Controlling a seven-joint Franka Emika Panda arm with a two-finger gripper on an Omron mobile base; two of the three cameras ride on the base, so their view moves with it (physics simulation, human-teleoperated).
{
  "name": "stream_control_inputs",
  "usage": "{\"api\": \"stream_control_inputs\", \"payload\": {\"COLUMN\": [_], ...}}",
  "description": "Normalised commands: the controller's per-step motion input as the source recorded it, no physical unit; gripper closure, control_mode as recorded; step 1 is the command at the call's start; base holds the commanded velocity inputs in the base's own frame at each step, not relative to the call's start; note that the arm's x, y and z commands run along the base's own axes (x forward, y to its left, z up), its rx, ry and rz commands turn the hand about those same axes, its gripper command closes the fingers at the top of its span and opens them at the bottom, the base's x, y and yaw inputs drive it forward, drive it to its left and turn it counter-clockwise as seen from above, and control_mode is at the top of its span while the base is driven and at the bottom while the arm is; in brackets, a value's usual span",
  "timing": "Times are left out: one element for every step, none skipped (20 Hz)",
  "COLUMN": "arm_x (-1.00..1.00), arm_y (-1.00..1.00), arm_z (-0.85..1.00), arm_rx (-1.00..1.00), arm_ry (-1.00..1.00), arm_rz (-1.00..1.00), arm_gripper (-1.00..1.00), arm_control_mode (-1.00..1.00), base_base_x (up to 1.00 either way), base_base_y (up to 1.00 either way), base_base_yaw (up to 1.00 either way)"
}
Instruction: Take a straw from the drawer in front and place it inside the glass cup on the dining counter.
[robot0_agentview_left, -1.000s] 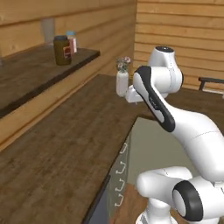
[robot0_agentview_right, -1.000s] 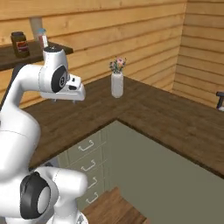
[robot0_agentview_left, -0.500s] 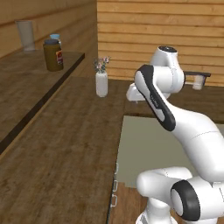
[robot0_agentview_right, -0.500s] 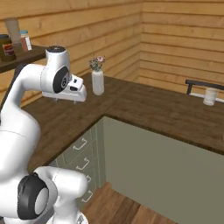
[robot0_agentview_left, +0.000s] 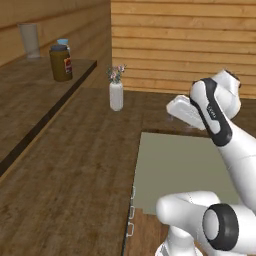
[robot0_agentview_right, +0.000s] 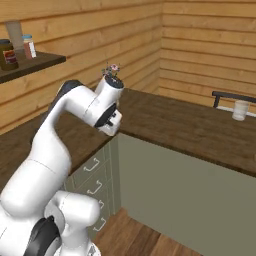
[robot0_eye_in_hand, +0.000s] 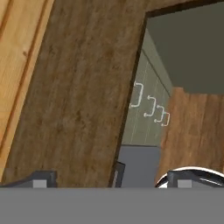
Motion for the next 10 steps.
{"api": "stream_control_inputs", "payload": {"arm_x": [0.05, 0.06, 0.01, 0.08, 0.19, 0.2, 0.24, 0.26, 0.29, 0.29], "arm_y": [-0.46, -0.39, -0.36, -0.3, -0.19, -0.12, -0.04, 0.0, 0.0, 0.0], "arm_z": [-0.77, -0.77, -0.81, -0.84, -0.87, -0.88, -0.89, -0.89, -0.86, -0.85], "arm_rx": [0.34, 0.33, 0.33, 0.32, 0.3, 0.29, 0.3, 0.29, 0.26, 0.25], "arm_ry": [0.0, 0.0, 0.0, 0.0, 0.0, 0.0, 0.0, 0.0, 0.0, 0.0], "arm_rz": [-0.02, 0.0, 0.0, 0.0, 0.0, 0.0, 0.0, 0.0, 0.0, 0.0], "arm_gripper": [-1.0, -1.0, -1.0, -1.0, -1.0, -1.0, -1.0, -1.0, -1.0, -1.0], "arm_control_mode": [-1.0, -1.0, -1.0, -1.0, -1.0, -1.0, -1.0, -1.0, -1.0, -1.0], "base_base_x": [0.0, 0.0, 0.0, 0.0, 0.0, 0.0, 0.0, 0.0, 0.0, 0.0], "base_base_y": [0.0, 0.0, 0.0, 0.0, 0.0, 0.0, 0.0, 0.0, 0.0, 0.0], "base_base_yaw": [0.0, 0.0, 0.0, 0.0, 0.0, 0.0, 0.0, 0.0, 0.0, 0.0]}}
